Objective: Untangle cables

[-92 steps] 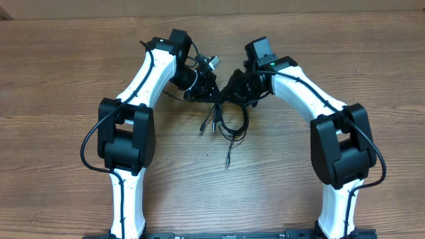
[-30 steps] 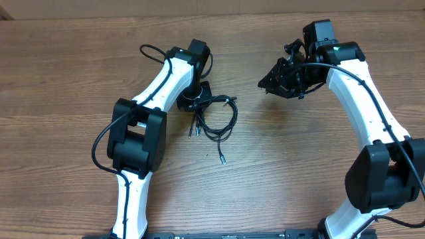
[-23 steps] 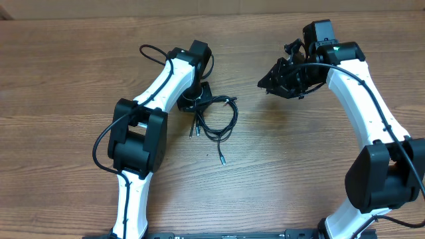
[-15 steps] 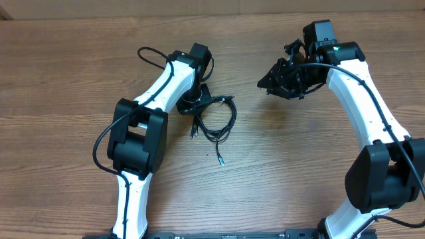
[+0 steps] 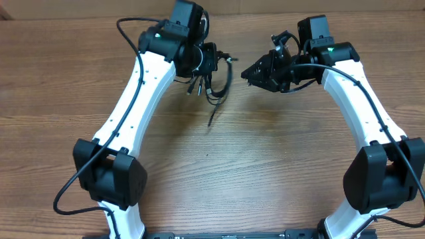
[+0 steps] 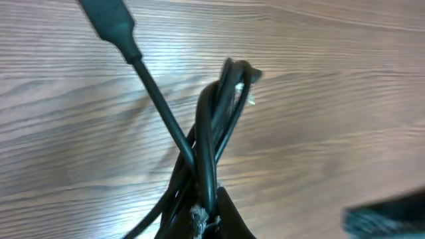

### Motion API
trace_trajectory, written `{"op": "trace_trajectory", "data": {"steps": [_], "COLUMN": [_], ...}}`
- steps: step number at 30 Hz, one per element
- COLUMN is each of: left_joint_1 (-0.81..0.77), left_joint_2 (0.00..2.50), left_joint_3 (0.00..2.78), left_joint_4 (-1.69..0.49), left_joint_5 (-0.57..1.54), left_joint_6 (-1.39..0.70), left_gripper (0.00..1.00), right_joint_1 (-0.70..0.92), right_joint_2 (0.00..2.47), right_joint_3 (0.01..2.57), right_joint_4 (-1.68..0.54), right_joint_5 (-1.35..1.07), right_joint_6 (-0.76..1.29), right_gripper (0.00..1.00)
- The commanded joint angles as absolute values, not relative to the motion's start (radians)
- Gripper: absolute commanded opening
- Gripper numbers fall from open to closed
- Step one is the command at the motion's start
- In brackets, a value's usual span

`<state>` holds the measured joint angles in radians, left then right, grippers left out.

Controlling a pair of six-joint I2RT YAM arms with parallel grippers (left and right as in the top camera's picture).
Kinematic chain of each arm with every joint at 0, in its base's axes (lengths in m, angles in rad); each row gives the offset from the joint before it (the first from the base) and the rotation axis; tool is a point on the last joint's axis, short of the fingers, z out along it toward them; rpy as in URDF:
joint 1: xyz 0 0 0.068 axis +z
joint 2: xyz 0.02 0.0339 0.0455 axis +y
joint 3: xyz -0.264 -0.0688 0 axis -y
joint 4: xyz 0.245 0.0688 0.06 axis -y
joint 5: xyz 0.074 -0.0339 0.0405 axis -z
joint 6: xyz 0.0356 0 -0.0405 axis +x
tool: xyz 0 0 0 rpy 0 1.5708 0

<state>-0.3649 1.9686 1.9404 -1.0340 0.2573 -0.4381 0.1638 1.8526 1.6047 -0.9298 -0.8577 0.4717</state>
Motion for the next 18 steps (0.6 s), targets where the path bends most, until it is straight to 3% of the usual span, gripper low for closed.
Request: {"op": "trace_trajectory", "data": {"steps": [1,18], "left_joint_1": [-0.355,-0.313], "left_joint_2": [1.98,1.982], "left_joint_3": [1.944,1.944], "left_joint_4": [-1.031,-1.07], "left_joint_5": [0.37,0.642], "left_joint_6": [-0.419,-0.41], "left_gripper": [0.04,0.04], "right_joint_1": [0.185,0.263], "right_joint_2": [1.856,1.86], "right_joint_3": [1.61,1.555], "right_joint_4": [-0.892,-0.707], "right_joint_5": [-0.834,-0.635], "right_joint_6": [0.598,0.82], "right_gripper": [0.28,0.32]}}
